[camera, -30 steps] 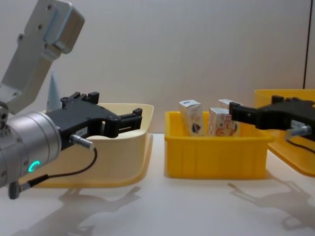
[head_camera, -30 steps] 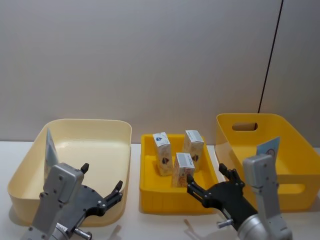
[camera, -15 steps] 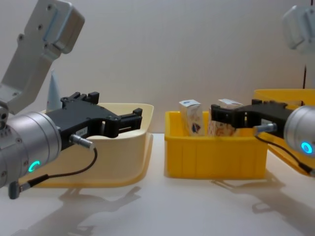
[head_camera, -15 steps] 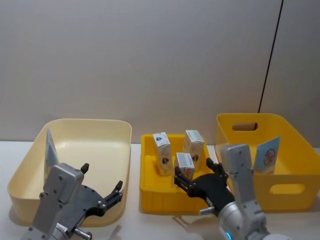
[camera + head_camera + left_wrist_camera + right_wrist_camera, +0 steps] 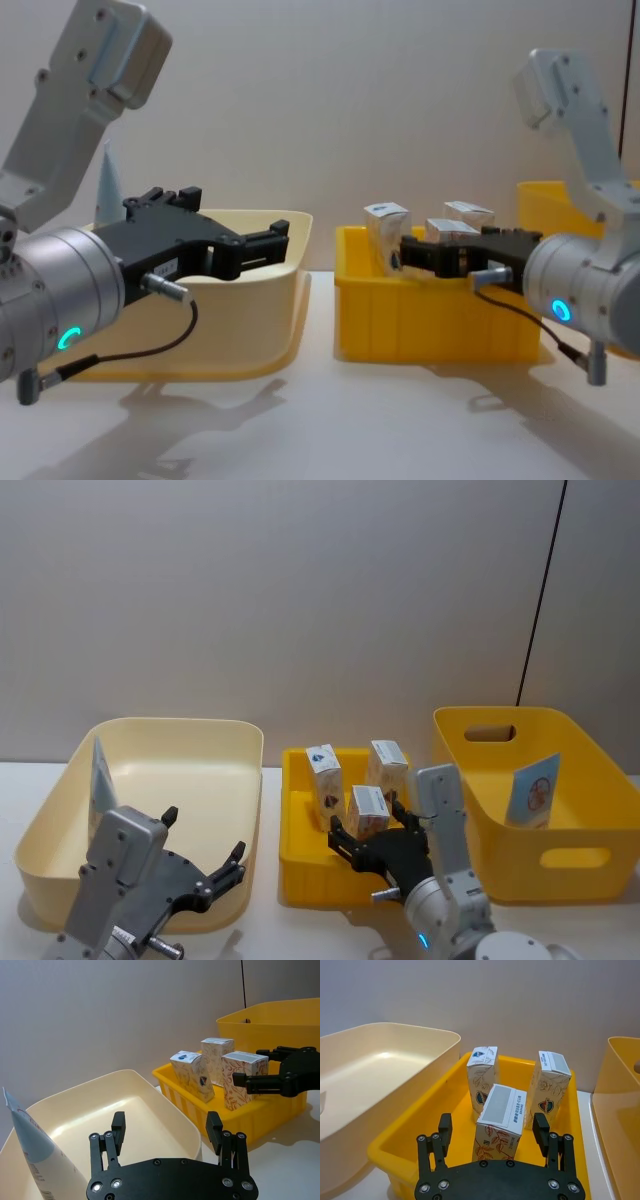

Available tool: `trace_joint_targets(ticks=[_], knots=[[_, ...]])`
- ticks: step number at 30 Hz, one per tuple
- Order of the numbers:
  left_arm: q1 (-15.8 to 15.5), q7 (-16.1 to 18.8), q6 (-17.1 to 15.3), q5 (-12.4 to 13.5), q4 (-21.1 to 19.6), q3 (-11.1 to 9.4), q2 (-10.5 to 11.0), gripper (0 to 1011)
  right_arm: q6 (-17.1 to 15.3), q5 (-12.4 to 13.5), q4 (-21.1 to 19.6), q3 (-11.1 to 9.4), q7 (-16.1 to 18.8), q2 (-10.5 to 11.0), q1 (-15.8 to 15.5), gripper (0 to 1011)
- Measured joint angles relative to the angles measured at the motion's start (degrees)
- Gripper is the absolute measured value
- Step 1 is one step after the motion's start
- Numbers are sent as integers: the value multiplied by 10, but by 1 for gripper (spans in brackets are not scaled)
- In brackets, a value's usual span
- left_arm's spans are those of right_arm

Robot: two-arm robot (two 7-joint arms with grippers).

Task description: Bimanual collaborative sorting of washing and personal care products

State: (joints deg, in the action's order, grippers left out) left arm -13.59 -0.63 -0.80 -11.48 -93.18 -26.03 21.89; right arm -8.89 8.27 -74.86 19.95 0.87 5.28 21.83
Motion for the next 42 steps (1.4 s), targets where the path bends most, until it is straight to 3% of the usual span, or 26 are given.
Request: trace_joint_targets(ticks=[4,8,25,42], knots=[[0,0,0,0,0,0,0,1003,0,-3,16,1,-4,-8,8,998],[0,0,0,0,0,0,0,1003,-1,-6,30,2,-8,-14,14,926],[0,0,0,0,0,0,0,1003,0,-11,50,2,-14,-25,25,444],[0,0,0,0,0,0,0,1003,41,-12,21,-14,-4,-18,21,444]])
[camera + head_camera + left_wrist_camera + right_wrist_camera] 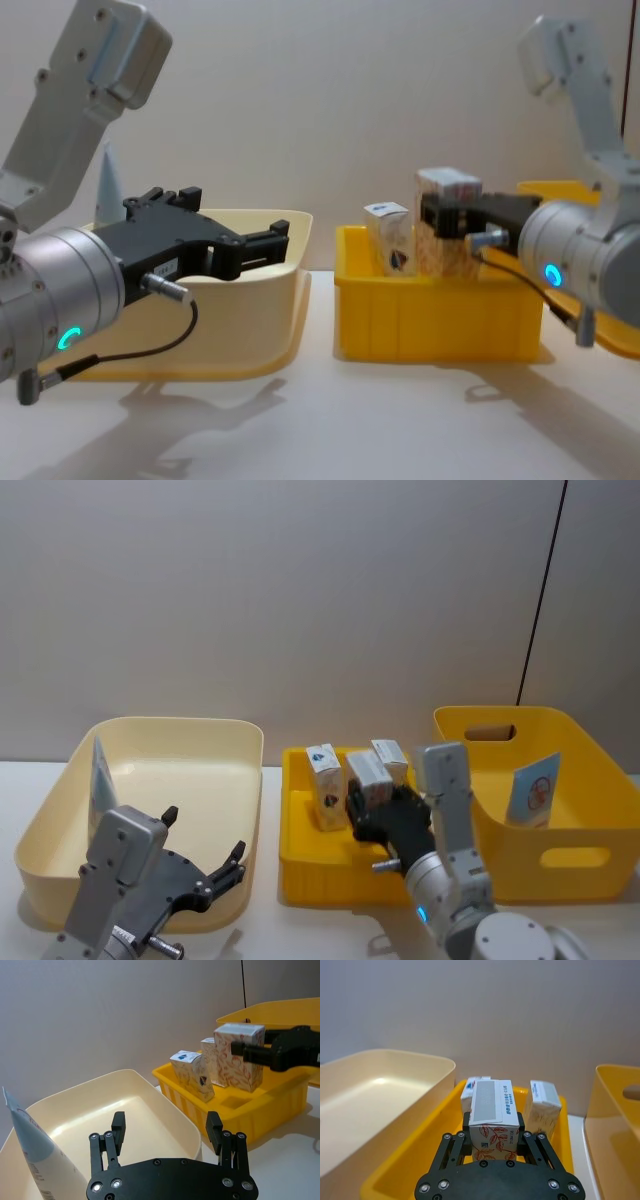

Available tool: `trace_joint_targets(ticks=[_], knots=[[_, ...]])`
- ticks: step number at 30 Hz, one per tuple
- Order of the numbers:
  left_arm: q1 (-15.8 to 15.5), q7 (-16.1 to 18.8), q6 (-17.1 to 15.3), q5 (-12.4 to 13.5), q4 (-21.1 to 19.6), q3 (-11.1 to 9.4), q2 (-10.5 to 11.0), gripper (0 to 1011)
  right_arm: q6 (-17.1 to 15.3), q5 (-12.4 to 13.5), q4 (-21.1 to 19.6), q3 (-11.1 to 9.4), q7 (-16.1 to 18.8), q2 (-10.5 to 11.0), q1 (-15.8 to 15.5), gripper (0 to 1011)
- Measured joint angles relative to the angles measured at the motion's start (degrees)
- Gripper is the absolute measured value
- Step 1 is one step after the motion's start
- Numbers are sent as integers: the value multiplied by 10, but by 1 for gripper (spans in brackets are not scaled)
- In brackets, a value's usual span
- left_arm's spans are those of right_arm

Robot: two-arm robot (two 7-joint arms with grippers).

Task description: Bimanual collaborative sorting of washing and personal care products

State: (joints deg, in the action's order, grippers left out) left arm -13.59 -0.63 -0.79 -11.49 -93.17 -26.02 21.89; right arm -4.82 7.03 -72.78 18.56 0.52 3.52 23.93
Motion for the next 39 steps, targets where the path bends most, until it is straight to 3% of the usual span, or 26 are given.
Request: trace_joint_targets(ticks=[10,18,39], knots=[[0,0,0,0,0,0,0,1003,36,12,-38,-25,13,7,5,444],[0,0,0,0,0,0,0,1004,64,23,-74,-59,14,15,13,444],[0,0,0,0,0,0,0,1003,74,11,-150,-158,-47,43,-12,444]])
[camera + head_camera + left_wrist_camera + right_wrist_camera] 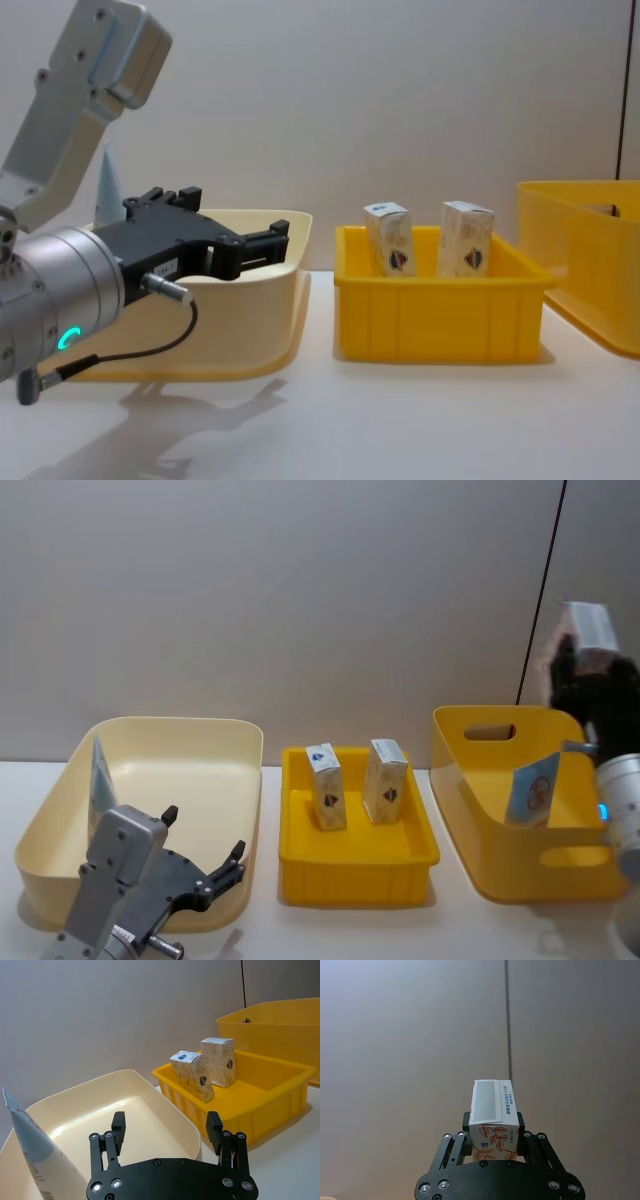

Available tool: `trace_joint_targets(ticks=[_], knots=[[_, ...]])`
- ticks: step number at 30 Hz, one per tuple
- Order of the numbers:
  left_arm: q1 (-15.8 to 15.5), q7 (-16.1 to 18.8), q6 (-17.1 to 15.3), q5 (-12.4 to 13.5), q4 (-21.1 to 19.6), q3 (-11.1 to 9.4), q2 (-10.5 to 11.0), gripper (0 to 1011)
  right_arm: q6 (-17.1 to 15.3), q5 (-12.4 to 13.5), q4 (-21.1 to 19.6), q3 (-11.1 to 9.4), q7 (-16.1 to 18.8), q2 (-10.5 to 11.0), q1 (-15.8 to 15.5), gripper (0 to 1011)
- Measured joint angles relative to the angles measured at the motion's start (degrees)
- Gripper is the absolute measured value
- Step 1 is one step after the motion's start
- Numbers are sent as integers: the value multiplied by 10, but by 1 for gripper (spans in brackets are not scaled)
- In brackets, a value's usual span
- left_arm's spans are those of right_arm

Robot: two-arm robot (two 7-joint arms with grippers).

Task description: Bimanual collaborative sorting of washing and personal care products

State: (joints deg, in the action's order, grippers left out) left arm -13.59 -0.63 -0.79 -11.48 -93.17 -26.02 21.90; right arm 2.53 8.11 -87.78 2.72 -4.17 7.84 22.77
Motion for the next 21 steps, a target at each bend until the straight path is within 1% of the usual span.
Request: trace_joint_targets(ticks=[3,9,12,16,20,21], knots=[[0,0,0,0,0,0,0,1003,-1,-7,-9,-16,-14,3,-9,444],[0,0,0,0,0,0,0,1003,-5,-16,-19,-33,-29,7,-21,444],[0,0,0,0,0,0,0,1004,-13,-20,-25,-42,-34,10,-28,444],[0,0,0,0,0,0,0,1003,-24,-22,-29,-46,-34,12,-32,444],[0,0,0,0,0,0,0,1003,-42,-24,-32,-48,-33,15,-35,444],[0,0,0,0,0,0,0,1003,-51,-25,-32,-48,-31,16,-36,445]])
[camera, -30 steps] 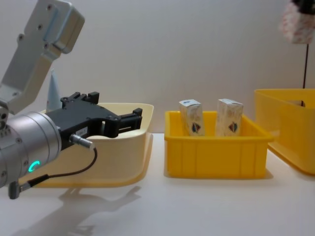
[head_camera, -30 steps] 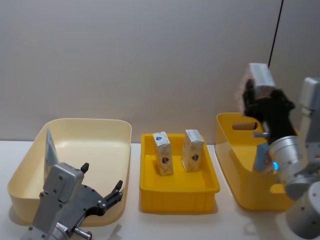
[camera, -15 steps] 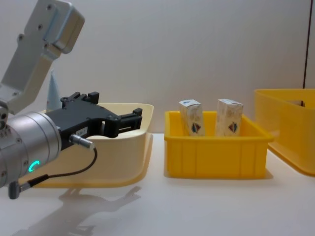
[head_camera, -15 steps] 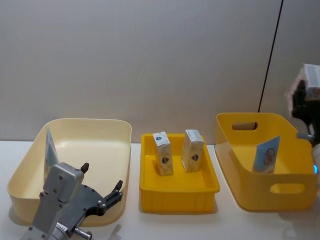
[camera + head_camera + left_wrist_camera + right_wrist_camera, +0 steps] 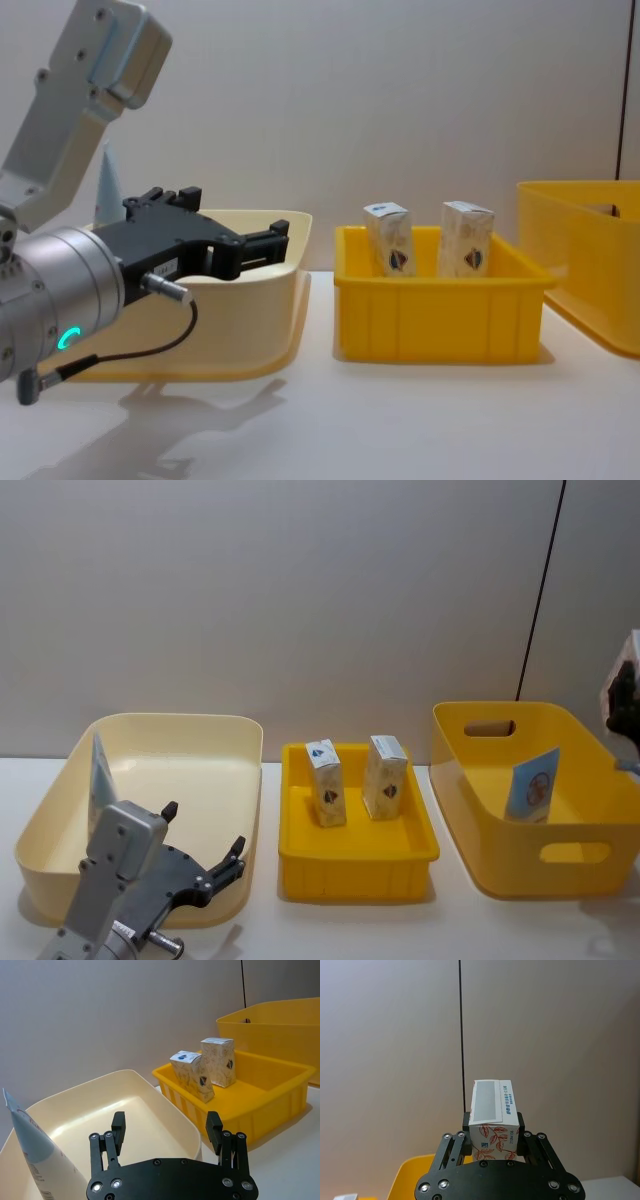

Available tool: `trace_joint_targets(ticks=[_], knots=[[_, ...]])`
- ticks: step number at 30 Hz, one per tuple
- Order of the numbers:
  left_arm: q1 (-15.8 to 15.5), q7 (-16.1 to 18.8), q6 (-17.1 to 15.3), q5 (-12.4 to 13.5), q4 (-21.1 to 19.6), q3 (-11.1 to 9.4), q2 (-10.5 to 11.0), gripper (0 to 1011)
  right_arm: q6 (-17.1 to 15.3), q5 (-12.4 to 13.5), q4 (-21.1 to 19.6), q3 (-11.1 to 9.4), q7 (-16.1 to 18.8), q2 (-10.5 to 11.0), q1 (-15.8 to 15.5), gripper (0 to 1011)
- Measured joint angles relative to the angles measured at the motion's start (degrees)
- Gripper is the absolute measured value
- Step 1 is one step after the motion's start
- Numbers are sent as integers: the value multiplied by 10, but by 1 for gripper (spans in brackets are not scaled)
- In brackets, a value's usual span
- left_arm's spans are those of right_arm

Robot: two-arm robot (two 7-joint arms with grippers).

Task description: Bimanual collaborative sorting of washing and personal care products

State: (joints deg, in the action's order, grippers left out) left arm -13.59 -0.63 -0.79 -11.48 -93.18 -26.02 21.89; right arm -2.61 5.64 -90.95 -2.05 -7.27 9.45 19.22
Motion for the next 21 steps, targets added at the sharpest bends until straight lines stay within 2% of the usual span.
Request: trace_joint_targets(ticks=[10,21], knots=[[0,0,0,0,0,0,0,1003,-55,-15,16,5,2,2,2,444],[0,0,0,0,0,0,0,1003,-92,-42,53,8,-32,-11,11,443]])
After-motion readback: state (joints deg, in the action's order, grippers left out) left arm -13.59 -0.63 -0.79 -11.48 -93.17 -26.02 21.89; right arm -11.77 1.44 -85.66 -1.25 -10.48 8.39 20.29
